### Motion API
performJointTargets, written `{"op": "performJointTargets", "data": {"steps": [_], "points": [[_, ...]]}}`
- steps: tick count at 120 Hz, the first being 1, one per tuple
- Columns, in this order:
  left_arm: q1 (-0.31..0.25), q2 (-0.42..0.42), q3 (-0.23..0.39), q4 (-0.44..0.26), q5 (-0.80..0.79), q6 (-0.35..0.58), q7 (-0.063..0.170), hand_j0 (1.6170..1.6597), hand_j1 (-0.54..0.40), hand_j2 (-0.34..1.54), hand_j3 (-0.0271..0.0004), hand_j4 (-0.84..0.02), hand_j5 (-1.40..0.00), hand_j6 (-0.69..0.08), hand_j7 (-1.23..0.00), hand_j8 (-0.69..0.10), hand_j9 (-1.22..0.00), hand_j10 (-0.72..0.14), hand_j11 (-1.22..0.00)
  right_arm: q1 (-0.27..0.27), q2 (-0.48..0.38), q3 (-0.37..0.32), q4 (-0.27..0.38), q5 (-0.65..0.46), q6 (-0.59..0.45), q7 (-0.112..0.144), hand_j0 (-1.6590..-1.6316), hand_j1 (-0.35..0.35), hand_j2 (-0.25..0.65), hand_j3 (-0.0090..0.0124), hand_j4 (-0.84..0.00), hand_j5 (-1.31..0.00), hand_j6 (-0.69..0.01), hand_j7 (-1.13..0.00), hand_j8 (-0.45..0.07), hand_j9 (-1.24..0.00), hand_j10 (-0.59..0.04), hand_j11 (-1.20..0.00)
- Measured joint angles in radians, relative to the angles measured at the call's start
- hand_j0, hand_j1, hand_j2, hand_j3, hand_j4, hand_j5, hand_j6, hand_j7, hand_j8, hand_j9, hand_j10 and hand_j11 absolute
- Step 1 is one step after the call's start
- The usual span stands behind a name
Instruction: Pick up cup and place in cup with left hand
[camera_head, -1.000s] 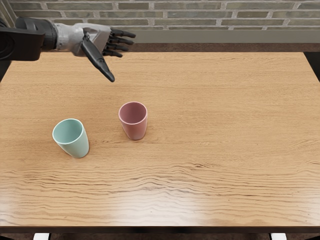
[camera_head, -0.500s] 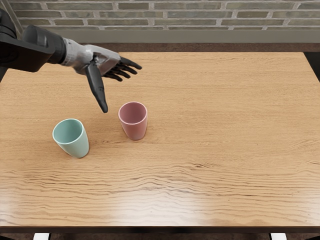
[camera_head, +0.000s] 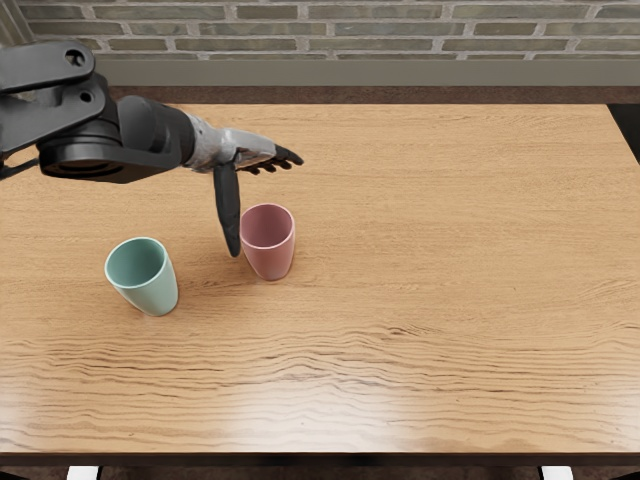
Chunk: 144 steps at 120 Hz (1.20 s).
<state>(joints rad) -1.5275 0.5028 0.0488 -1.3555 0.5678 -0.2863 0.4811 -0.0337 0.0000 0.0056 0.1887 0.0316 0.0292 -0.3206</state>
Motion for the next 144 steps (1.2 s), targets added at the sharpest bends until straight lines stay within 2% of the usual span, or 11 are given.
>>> {"op": "performJointTargets", "data": {"steps": [8, 30, 44, 98, 144], "points": [[-0.002, -0.010, 0.024, -0.008, 0.003, 0.036, 0.020, 1.6581, 0.328, 0.00, 0.0000, -0.020, -0.02, -0.020, -0.02, -0.020, -0.02, -0.019, -0.02, 0.000, 0.000, 0.000, 0.000, 0.000, 0.000, 0.000, -1.6581, -0.349, 0.000, 0.0000, 0.000, 0.00, 0.000, 0.00, 0.000, 0.00, 0.000, 0.00], [-0.028, -0.050, 0.099, -0.035, 0.006, 0.165, 0.095, 1.6581, 0.327, 0.00, 0.0000, -0.020, -0.02, -0.021, -0.02, -0.021, -0.02, -0.020, -0.02, 0.000, 0.000, 0.000, 0.000, 0.000, 0.000, 0.000, -1.6581, -0.349, 0.000, 0.0000, 0.000, 0.00, 0.000, 0.00, 0.000, 0.00, 0.000, 0.00], [-0.033, -0.065, 0.137, -0.045, 0.007, 0.227, 0.117, 1.6581, 0.327, 0.00, 0.0000, -0.020, -0.02, -0.021, -0.02, -0.021, -0.02, -0.020, -0.02, 0.000, 0.000, 0.000, 0.000, 0.000, 0.000, 0.000, -1.6581, -0.349, 0.000, 0.0000, 0.000, 0.00, 0.000, 0.00, 0.000, 0.00, 0.000, 0.00], [-0.070, -0.104, 0.218, -0.123, 0.008, 0.359, 0.128, 1.6581, 0.289, 0.01, 0.0000, -0.052, -0.07, -0.053, -0.07, -0.053, -0.07, -0.052, -0.07, 0.000, 0.000, 0.000, 0.000, 0.000, 0.000, 0.000, -1.6581, -0.349, 0.000, 0.0000, 0.000, 0.00, 0.000, 0.00, 0.000, 0.00, 0.000, 0.00], [-0.088, -0.113, 0.271, -0.167, 0.035, 0.427, 0.128, 1.6581, 0.178, 0.03, 0.0000, -0.145, -0.19, -0.145, -0.19, -0.145, -0.19, -0.144, -0.19, 0.000, 0.000, 0.000, 0.000, 0.000, 0.000, 0.000, -1.6581, -0.349, 0.000, 0.0000, 0.000, 0.00, 0.000, 0.00, 0.000, 0.00, 0.000, 0.00]]}}
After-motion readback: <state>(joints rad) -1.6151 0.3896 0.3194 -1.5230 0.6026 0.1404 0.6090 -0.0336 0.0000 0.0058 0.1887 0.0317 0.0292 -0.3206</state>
